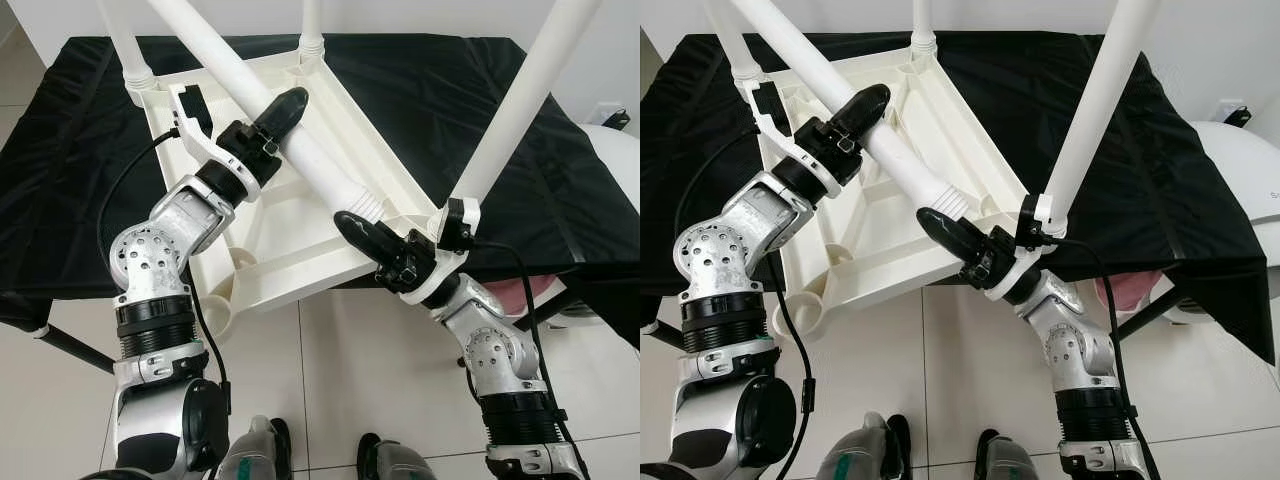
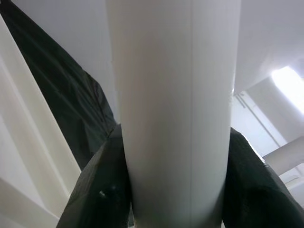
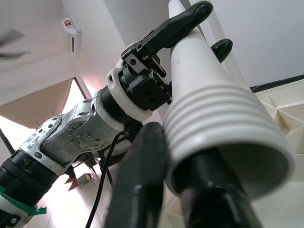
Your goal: Building children table
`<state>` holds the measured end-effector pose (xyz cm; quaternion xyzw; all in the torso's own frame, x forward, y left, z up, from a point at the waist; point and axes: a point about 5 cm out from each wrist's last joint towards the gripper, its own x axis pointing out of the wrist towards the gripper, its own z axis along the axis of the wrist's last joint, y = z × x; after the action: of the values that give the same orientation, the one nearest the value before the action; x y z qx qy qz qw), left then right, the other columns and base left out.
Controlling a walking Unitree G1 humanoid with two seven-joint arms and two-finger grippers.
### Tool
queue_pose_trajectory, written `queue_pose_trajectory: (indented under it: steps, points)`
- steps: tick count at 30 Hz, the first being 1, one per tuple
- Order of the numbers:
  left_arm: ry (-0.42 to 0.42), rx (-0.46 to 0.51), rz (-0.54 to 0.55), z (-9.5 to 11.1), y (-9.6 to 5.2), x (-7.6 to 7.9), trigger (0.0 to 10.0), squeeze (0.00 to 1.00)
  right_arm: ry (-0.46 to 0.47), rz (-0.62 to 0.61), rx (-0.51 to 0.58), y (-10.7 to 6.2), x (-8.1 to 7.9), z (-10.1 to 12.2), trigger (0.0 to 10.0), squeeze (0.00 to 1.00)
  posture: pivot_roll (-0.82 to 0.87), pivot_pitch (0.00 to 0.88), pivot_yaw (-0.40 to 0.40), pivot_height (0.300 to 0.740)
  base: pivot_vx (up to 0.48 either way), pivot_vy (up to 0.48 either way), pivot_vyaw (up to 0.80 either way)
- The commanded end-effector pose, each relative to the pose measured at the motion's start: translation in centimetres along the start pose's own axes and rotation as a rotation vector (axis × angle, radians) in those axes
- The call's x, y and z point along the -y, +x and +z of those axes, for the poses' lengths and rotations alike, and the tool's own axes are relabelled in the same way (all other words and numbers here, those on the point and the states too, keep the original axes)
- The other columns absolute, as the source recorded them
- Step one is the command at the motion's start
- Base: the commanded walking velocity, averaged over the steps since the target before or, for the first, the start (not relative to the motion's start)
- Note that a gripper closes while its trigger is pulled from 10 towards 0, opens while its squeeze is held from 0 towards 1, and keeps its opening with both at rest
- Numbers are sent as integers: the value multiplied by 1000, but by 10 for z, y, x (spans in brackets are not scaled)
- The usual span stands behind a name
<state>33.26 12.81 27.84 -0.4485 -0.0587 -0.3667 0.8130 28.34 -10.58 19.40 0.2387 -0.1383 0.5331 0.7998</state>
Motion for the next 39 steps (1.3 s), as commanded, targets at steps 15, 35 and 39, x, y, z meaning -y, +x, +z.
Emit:
queue_pose_trajectory:
  steps: [15, 35, 39]
  points:
    - [12, 2, -4, 17, -6, -4, 4353, 0, 6, 4, -16, -11, 0, 6, 10000, 608, -1, 158, 39, 740, 0, 0, 0]
    - [89, 58, -24, 55, -20, 5, 10000, 0, -36, -73, -160, -45, 8, 11, 10000, 0, -19, 151, 34, 740, 0, 0, 0]
    - [96, 62, -51, 56, -24, 15, 10000, 0, -55, -102, -181, -53, 13, 15, 10000, 0, -20, 152, 30, 740, 0, 0, 0]
